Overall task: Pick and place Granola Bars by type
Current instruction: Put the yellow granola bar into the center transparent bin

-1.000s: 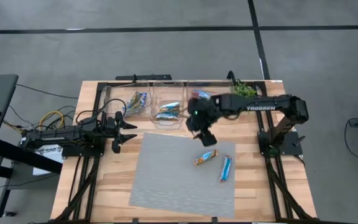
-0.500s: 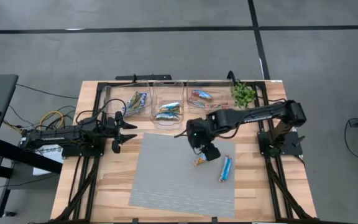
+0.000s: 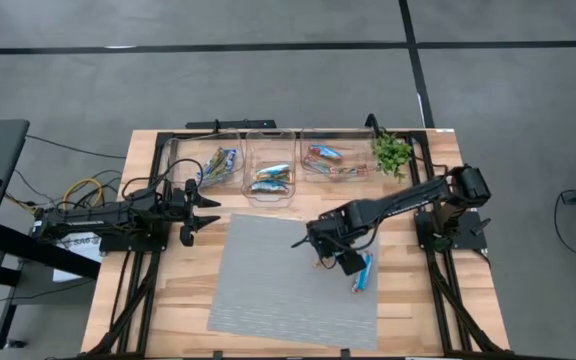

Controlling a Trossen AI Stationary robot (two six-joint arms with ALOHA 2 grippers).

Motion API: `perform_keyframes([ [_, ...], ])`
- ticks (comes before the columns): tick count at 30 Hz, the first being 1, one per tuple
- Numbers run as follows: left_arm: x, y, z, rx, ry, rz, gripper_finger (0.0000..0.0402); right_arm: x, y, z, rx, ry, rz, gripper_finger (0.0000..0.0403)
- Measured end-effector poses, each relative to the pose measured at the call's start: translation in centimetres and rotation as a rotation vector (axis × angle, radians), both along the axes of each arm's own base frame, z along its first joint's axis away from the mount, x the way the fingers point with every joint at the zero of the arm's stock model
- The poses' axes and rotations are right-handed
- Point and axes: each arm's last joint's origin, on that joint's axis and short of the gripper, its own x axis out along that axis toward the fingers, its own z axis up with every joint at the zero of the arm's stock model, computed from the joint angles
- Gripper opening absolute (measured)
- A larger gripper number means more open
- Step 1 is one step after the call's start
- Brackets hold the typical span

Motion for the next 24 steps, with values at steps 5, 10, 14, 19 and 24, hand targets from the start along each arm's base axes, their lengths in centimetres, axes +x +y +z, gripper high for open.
perform_keyframes([
  [5, 0.0, 0.0, 0.0, 0.000, 0.000, 0.001, 0.0183, -0.9, -0.1, -2.3, 0.001, 0.017, -0.028, 0.0240],
  [10, 0.0, 0.0, 0.0, 0.000, 0.000, 0.000, 0.0183, -1.5, -0.2, -4.0, 0.002, 0.004, -0.053, 0.0240],
  [14, 0.0, 0.0, 0.0, 0.000, 0.000, 0.000, 0.0183, -1.8, -0.4, -4.9, -0.027, -0.005, -0.058, 0.0240],
  [19, 0.0, 0.0, 0.0, 0.000, 0.000, 0.000, 0.0183, -2.4, -0.5, -5.9, -0.043, -0.011, -0.061, 0.0225],
  [24, 0.0, 0.0, 0.0, 0.000, 0.000, 0.000, 0.0183, -2.4, -0.3, -6.0, -0.065, -0.022, -0.054, 0.0166],
])
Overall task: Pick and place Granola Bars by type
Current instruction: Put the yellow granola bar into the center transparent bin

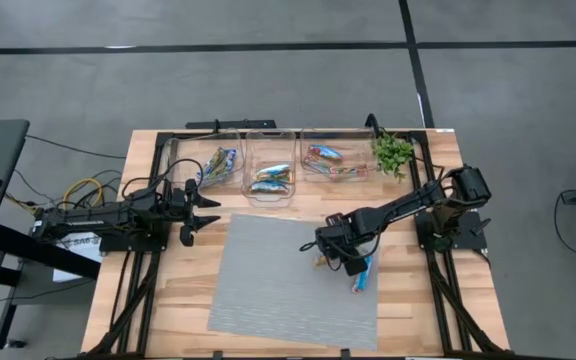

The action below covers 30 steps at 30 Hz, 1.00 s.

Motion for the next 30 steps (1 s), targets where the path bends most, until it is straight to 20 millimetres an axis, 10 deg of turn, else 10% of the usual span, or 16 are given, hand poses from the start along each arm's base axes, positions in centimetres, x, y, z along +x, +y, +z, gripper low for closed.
perform_keyframes([
  [13, 0.0, 0.0, 0.0, 0.000, 0.000, 0.000, 0.0183, 1.9, 0.3, 1.7, 0.044, -0.157, -0.166, 0.0047],
  [30, 0.1, 0.0, -0.2, -0.003, 0.026, 0.006, 0.0183, 9.4, -2.4, 15.2, 0.420, -1.048, -0.431, 0.0055],
])
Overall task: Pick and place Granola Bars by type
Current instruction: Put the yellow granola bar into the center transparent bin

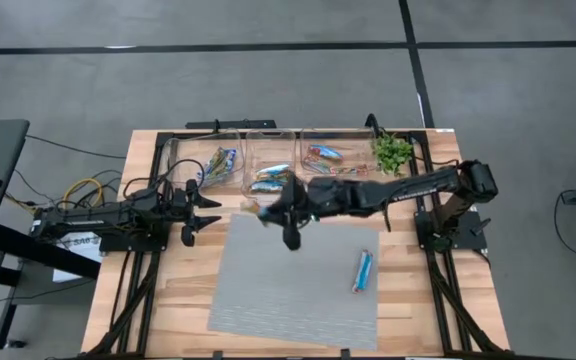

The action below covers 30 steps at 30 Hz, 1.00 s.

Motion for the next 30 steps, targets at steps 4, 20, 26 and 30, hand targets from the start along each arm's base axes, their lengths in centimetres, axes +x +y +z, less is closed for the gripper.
perform_keyframes([
  [4, 0.0, 0.0, 0.0, 0.000, 0.004, 0.000, 0.0183, 0.5, -0.9, 2.3, 0.009, -0.114, -0.024, 0.0055],
  [20, 0.0, 0.0, 0.0, 0.000, 0.004, 0.000, 0.0183, 0.8, -5.7, 2.8, -0.072, -0.121, -0.128, 0.0055],
  [26, 0.0, 0.0, 0.0, 0.000, 0.004, -0.001, 0.0183, 0.1, -11.5, 2.8, -0.184, -0.110, -0.253, 0.0055],
  [30, 0.0, 0.0, 0.0, 0.000, 0.003, -0.001, 0.0183, -0.9, -15.3, 2.8, -0.200, -0.101, -0.347, 0.0055],
])
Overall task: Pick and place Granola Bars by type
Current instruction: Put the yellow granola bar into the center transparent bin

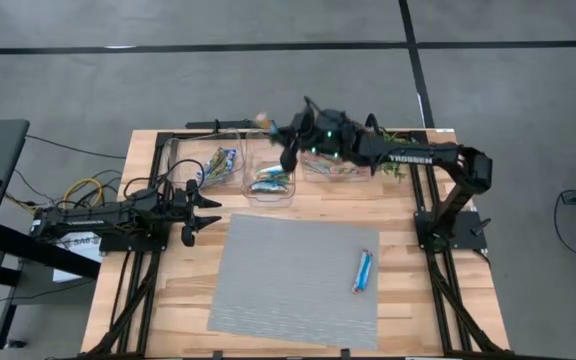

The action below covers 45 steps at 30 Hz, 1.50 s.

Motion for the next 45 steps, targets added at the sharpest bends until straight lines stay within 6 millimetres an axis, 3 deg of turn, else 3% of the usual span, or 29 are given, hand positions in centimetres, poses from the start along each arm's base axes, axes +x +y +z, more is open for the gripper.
perform_keyframes([
  [4, 0.0, 0.0, 0.0, 0.000, 0.000, 0.000, 0.0183, -0.8, -2.3, 0.0, 0.022, -0.008, -0.065, 0.0055],
  [8, 0.0, 0.0, 0.0, 0.000, 0.000, 0.000, 0.0183, -0.9, -2.7, 0.0, 0.022, -0.008, -0.073, 0.0055],
  [18, 0.0, 0.0, 0.0, 0.000, 0.000, 0.000, 0.0183, -1.3, -2.3, -1.8, 0.082, 0.172, -0.068, 0.0055],
  [27, 0.0, 0.0, 0.0, 0.000, 0.000, -0.001, 0.0183, -1.1, -0.3, -2.9, 0.036, 0.313, 0.008, 0.0055],
  [31, 0.0, 0.0, 0.0, 0.000, -0.001, -0.003, 0.0183, -0.4, 0.1, -4.1, 0.060, 0.396, 0.027, 0.0055],
  [36, 0.0, 0.0, 0.0, 0.000, 0.000, 0.006, 0.0183, 1.5, -0.4, -3.5, 0.081, 0.461, 0.031, 0.0055],
  [45, 0.0, 0.0, 0.0, 0.001, 0.002, 0.016, 0.0183, 5.0, -1.1, -4.4, 0.126, 0.669, 0.080, 0.0055],
])
